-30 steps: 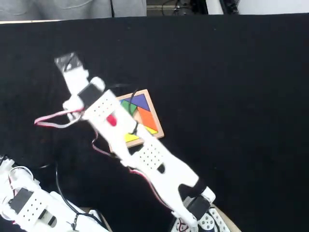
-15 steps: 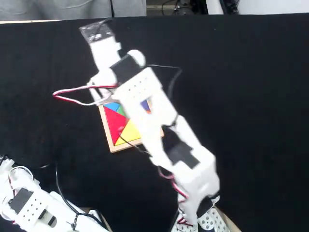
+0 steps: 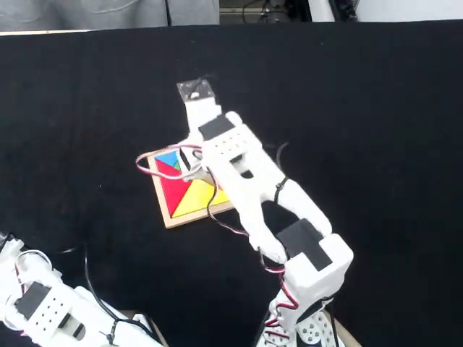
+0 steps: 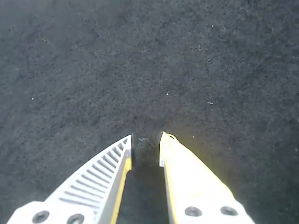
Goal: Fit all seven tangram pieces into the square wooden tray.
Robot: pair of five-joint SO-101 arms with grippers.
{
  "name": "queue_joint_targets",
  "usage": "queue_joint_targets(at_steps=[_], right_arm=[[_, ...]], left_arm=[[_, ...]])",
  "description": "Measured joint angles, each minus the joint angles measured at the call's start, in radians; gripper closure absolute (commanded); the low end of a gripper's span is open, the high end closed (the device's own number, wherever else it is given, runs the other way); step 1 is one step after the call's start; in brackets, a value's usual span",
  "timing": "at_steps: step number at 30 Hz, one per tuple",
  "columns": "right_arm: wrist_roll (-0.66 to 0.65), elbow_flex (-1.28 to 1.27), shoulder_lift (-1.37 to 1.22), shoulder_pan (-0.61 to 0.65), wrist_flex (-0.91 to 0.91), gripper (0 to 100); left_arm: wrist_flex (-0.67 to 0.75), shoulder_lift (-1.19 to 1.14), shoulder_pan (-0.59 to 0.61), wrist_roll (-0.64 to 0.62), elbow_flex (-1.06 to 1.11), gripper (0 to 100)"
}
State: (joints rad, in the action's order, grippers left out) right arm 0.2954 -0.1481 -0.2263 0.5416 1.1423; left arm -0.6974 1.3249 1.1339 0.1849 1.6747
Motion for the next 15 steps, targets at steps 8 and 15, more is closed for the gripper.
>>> queue_joint_targets(at_steps=[8,15], right_arm=[[0.015,-0.034,0.002,-0.006,-0.103,91.0],[0.015,0.005,-0.097,-0.006,-0.078,90.4]], left_arm=[[0.0,0.0,0.0,0.0,0.0,89],[0.0,0.0,-0.006,0.0,0.0,89]])
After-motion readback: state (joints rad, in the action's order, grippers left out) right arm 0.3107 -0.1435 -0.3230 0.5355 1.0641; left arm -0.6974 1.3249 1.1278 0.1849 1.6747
